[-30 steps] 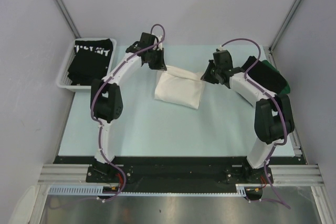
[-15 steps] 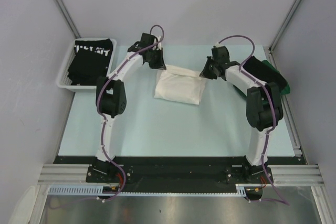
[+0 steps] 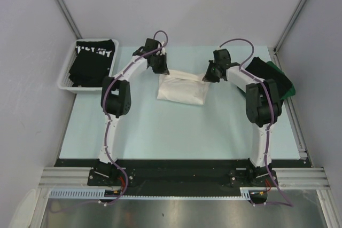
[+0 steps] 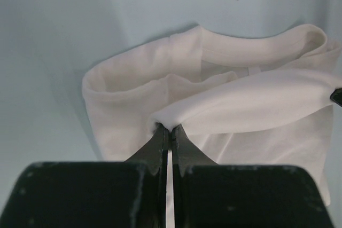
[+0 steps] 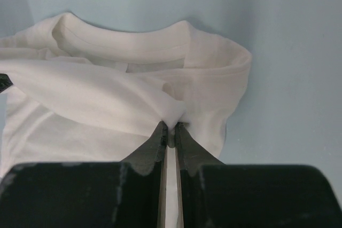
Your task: Fold and stack the t-shirts
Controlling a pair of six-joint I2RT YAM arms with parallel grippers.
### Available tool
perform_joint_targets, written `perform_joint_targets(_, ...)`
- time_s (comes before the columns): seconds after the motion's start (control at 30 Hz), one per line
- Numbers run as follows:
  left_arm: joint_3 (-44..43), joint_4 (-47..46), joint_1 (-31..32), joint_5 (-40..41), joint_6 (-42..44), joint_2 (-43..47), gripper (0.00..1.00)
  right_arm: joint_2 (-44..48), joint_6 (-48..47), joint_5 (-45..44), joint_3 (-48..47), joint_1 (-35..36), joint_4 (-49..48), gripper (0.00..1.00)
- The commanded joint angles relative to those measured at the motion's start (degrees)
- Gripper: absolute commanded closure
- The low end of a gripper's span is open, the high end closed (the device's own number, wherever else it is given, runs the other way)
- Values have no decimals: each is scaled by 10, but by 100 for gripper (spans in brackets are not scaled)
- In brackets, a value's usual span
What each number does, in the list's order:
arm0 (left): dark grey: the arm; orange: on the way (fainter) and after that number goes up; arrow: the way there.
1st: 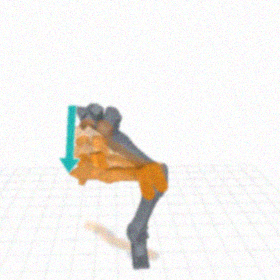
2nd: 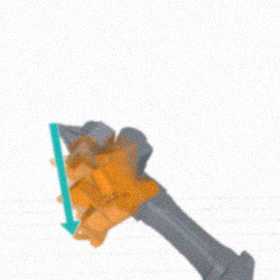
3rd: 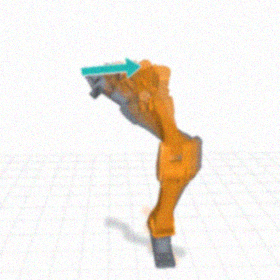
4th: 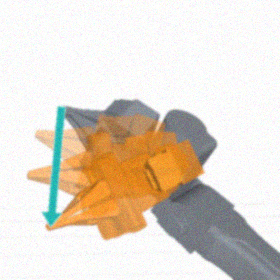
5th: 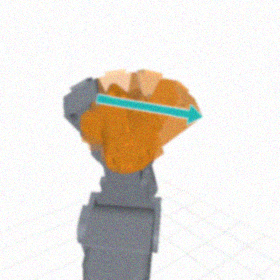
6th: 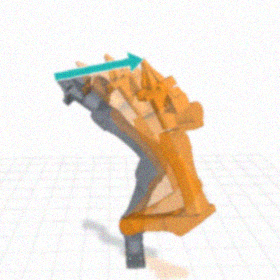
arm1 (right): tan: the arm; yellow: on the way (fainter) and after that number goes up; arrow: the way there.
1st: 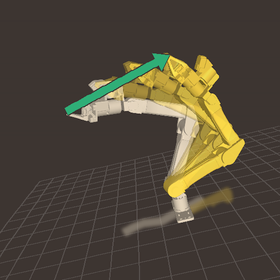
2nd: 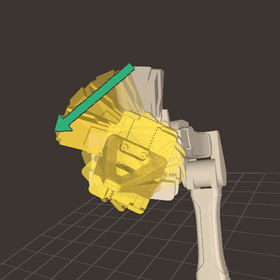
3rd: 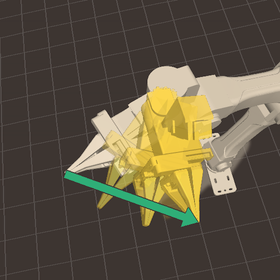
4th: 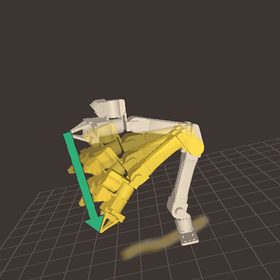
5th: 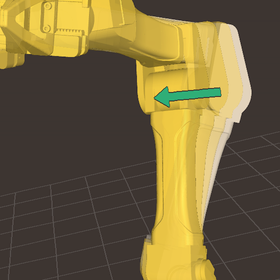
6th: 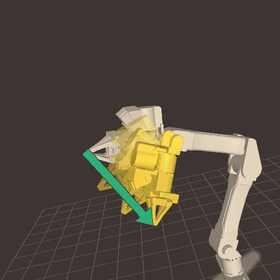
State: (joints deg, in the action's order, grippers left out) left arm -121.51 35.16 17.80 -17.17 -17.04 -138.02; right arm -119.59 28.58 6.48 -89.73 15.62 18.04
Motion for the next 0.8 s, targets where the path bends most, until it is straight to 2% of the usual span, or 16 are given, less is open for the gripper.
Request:
perform_joint_targets(0.0,-36,-27,-19,9,-7,-8,100,-13,-21,-14,-36,-16,-5,100)
perform_joint_targets(0.07,-41,-26,-19,10,-9,-11,99,-19,-22,-10,-46,-18,-3,100)
perform_joint_targets(0.17,-41,-25,-21,14,-11,-7,90,-27,-20,-15,-63,-18,8,92)
perform_joint_targets(0.27,-36,-24,-21,16,-9,5,84,-27,-17,-17,-70,-19,13,67)
perform_joint_targets(0.33,-30,-25,-21,21,-8,13,79,-26,-18,-12,-73,-18,14,49)
perform_joint_targets(0.37,-22,-26,-21,24,-6,21,77,-25,-15,-15,-78,-18,16,1)
perform_joint_targets(0.5,-13,-24,-21,28,-3,38,70,-8,-14,-18,-81,-16,21,0)
perform_joint_targets(0.77,3,-2,-23,41,16,81,65,59,-20,-23,-71,-7,30,0)
